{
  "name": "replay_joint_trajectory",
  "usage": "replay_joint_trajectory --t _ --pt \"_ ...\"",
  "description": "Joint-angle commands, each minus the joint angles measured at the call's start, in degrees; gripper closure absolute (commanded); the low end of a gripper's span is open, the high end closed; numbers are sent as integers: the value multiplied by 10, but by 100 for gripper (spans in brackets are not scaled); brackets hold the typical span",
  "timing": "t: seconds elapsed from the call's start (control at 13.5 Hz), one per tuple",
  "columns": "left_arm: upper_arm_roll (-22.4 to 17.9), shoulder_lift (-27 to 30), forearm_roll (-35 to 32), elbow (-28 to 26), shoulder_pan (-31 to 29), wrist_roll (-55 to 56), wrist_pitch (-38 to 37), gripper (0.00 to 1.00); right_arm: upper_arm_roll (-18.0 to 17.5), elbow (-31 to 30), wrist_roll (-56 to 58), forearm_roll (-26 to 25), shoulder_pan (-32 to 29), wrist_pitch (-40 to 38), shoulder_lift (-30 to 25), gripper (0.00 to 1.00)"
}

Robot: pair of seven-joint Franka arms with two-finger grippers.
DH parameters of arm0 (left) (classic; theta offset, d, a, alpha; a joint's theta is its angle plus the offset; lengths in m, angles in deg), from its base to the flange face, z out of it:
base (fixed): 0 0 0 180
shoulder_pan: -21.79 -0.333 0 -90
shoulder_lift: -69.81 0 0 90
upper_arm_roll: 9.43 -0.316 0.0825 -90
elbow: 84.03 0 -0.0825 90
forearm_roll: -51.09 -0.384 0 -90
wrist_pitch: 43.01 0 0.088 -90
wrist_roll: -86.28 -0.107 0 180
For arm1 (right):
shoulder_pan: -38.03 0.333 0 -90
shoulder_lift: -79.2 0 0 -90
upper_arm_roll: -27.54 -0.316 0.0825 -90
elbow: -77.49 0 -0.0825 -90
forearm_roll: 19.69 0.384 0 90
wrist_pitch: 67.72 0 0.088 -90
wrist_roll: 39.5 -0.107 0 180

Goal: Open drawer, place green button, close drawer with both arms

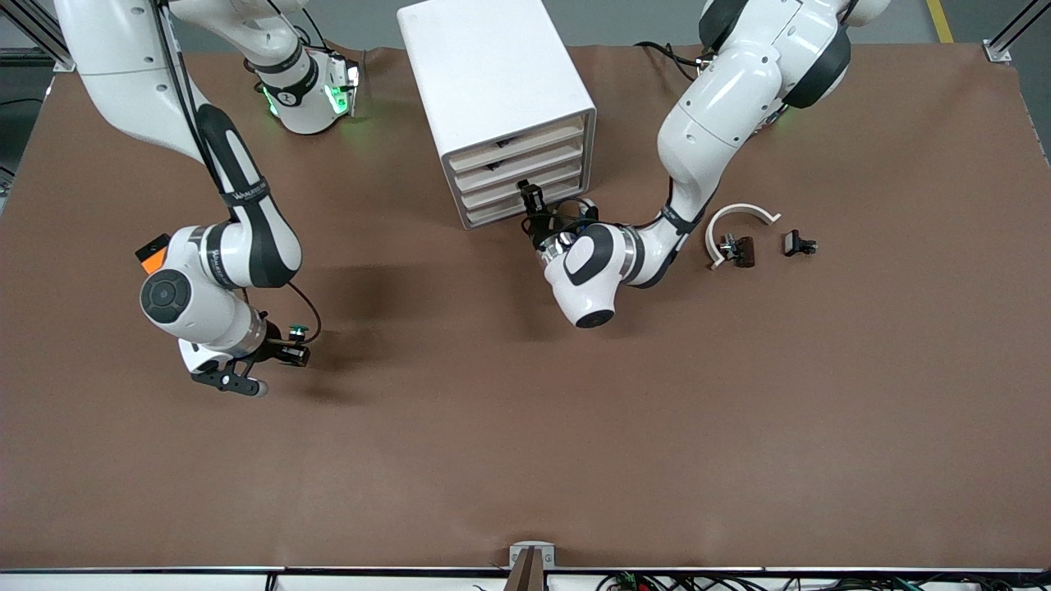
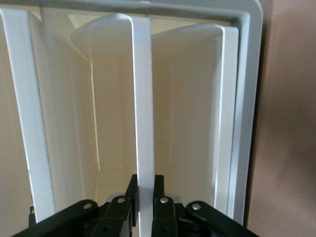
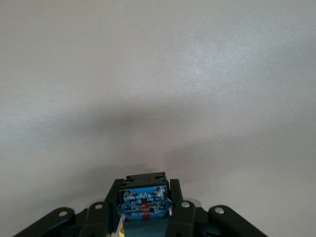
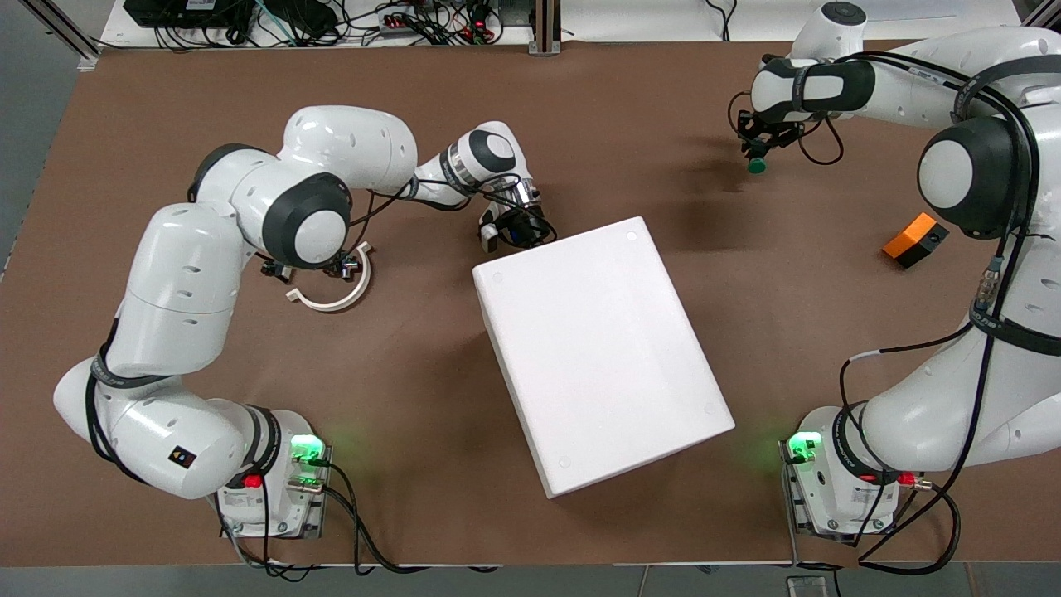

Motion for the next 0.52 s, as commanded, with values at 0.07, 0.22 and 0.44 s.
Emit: replay_joint_trajectory --t 0.07,0.22,0.44 --pt "-21 -9 6 14 -12 4 -6 100 1 -7 -91 9 34 -33 -34 100" --pt "-31 -9 6 22 -12 1 0 100 1 -7 -154 9 52 -53 -47 100" --pt "-42 -18 7 45 -13 -2 4 100 1 -8 -286 9 92 -74 -67 100"
